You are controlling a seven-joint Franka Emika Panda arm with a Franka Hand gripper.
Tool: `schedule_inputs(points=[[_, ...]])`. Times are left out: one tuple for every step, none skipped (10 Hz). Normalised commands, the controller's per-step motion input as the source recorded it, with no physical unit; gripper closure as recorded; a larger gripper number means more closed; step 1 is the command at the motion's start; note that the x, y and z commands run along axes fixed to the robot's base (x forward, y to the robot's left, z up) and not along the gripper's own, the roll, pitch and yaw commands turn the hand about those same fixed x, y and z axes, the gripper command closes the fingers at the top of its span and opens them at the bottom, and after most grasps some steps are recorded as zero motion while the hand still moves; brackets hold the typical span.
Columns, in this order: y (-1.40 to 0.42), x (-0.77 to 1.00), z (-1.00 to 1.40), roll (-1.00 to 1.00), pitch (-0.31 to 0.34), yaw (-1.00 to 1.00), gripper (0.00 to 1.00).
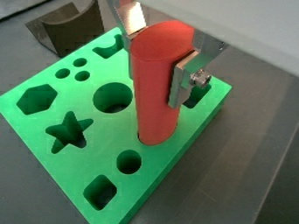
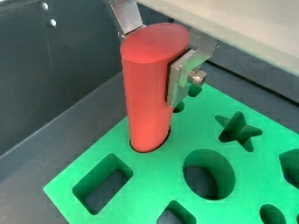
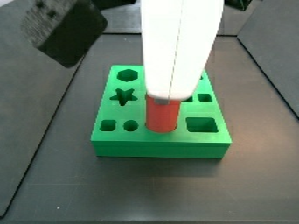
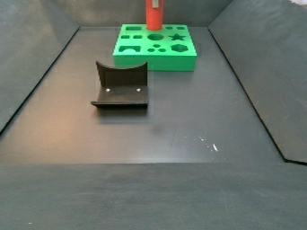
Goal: Insert the oval object.
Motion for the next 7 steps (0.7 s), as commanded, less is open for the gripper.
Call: schedule_inputs(points=[[0.0,0.02,-0.27,0.0,0.0,-0.01,1.0],[0.0,0.03,-0.29,-0.01,0.0,-0.01,1.0],[0.0,0.0,-0.29,-0.03,0.0,0.0,1.0],[0.0,0.0,-0.29,-0.06,0.0,0.0,1.0],[0.01,0.0,-0.28,-0.06,0.0,0.0,1.0],[0.06,0.0,-0.01,-0.04,0.0,0.0,1.0],[0.0,0.0,0.0,0.0,0.0,0.0,1.0]])
